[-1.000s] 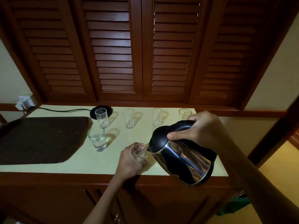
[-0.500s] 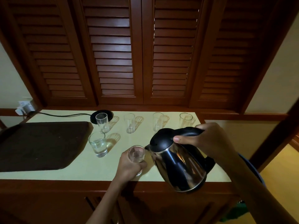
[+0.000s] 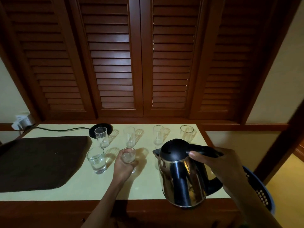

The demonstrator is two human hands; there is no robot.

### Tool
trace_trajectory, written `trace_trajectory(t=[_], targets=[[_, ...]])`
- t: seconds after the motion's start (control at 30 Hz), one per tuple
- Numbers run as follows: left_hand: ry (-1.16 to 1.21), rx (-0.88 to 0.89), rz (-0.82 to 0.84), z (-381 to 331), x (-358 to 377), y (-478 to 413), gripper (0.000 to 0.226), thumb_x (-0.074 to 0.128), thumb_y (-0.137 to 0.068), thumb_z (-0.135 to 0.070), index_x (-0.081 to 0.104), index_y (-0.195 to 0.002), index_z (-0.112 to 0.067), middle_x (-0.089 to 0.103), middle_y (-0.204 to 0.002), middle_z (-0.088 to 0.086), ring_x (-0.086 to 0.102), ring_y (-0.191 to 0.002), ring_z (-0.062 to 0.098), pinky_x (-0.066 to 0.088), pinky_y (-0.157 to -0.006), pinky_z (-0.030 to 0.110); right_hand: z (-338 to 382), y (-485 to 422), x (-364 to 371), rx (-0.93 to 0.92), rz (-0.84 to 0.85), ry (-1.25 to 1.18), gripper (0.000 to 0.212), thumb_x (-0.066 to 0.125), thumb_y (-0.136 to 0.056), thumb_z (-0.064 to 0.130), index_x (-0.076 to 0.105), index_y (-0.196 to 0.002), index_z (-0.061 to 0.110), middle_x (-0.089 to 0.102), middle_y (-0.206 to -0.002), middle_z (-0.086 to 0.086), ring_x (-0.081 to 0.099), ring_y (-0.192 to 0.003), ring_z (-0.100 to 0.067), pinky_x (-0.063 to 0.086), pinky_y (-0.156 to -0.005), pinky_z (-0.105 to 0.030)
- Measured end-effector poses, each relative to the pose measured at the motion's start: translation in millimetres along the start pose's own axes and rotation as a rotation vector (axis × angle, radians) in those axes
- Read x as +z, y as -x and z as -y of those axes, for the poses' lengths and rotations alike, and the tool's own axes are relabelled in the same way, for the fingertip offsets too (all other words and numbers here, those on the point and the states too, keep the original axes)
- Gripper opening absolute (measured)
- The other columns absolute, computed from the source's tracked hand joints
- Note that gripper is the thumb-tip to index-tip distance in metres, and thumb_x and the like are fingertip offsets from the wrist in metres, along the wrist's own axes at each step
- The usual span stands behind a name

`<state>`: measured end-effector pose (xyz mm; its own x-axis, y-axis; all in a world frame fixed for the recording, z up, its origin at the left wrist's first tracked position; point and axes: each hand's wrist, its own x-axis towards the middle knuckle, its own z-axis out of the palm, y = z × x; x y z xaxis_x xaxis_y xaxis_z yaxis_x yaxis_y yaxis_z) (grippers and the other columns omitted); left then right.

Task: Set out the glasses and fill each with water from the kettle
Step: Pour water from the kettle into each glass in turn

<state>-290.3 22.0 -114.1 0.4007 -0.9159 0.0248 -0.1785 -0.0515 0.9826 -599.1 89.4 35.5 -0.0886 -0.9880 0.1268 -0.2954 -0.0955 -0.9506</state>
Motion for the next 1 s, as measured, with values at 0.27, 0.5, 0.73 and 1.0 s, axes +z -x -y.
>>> trace_trajectory(t=[0.27, 0.5, 0.73, 1.0], targets=[[0.001, -0.001, 0.03, 11, 3, -6, 0.049, 0.094, -0.073, -0.018, 0.067, -0.114, -0.02, 0.076, -0.111, 0.005, 0.072, -0.106, 0.026, 0.058, -0.095, 0.048, -6, 8, -21, 0.028, -0.073, 0.056, 0.077, 0.09, -0.039, 0.065, 0.082, -0.084, 0.003, 0.08, -0.074, -0.014, 0.077, -0.074, -0.038, 0.059, -0.067, -0.044], [-0.06, 0.0, 0.047, 3, 1, 15, 0.127, 0.098, -0.066, -0.015, 0.015, -0.161, -0.025, 0.055, -0.136, -0.009, 0.057, -0.127, 0.022, 0.054, -0.101, 0.043, -3, 14, -38, 0.025, -0.02, -0.036, 0.038, 0.089, -0.041, 0.057, 0.083, -0.069, 0.033, 0.081, -0.07, 0.004, 0.079, -0.065, -0.01, 0.057, -0.059, -0.023], [-0.275, 0.137, -0.205, 32, 16, 109, 0.105, 0.087, -0.079, -0.03, 0.022, -0.161, -0.026, 0.062, -0.139, 0.002, 0.058, -0.13, 0.028, 0.046, -0.11, 0.047, -7, 17, -55, 0.028, -0.087, -0.042, 0.044, 0.086, -0.037, 0.068, 0.081, -0.07, 0.04, 0.081, -0.069, 0.006, 0.077, -0.063, -0.006, 0.052, -0.06, -0.021], [-0.152, 0.051, -0.014, -5, 91, 65, 0.11, 0.088, -0.08, -0.024, 0.017, -0.163, -0.014, 0.051, -0.154, 0.007, 0.05, -0.14, 0.027, 0.044, -0.108, 0.034, -11, 19, -68, 0.041, -0.102, -0.012, 0.038, 0.084, -0.04, 0.067, 0.078, -0.07, 0.044, 0.08, -0.069, 0.01, 0.076, -0.061, -0.003, 0.051, -0.053, -0.014]])
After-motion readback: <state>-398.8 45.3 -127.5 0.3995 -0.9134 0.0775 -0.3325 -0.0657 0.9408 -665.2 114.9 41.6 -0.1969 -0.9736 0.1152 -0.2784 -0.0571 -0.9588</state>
